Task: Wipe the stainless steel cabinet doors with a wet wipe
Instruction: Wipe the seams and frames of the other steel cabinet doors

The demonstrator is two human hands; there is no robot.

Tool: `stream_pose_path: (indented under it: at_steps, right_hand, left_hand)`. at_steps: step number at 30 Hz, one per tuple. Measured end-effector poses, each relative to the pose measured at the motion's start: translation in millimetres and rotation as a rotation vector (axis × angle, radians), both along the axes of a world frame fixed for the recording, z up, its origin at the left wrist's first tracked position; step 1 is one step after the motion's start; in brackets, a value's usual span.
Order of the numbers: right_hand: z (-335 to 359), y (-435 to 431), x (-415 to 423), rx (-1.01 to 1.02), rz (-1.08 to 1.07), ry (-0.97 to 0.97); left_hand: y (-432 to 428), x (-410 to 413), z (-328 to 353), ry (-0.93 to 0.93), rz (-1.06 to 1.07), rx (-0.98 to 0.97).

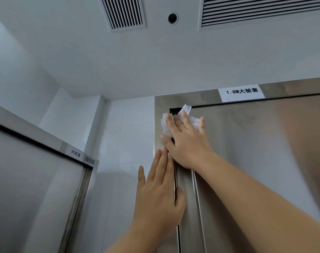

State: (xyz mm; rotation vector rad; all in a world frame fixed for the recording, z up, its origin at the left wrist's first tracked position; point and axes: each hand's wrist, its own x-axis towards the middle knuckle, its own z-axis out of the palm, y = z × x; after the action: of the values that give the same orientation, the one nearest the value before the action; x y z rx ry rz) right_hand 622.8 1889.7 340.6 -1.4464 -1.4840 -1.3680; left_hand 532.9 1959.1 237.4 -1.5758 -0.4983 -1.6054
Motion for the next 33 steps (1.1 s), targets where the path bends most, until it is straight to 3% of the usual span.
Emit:
stream_pose_path:
  at_steps: [5,10,17,25,33]
  right_hand:
    - [-21,-2,6,0.036,-0.117,-0.046]
    - [2,-7,-3,-0.032,-0.086,0.052]
    - [-31,-10,1,-0.067,-0.095,0.001]
    - [-3,-11,-7,-0.095,-0.066,0.073]
    - [-49,-10,-2,-0.071,-0.070,-0.002]
  left_hand:
    - [7,-4,-10,-0.021,-0.010,-0.017]
    - [9,-4,-10,-0.007,-0.050,-0.019]
    - [9,-4,-11,-0.026,-0.041,-0.044]
    - [4,-4,-12,-0.040,-0.019,-0.052]
    - [4,-8,-22,-0.037,0.018,-0.085]
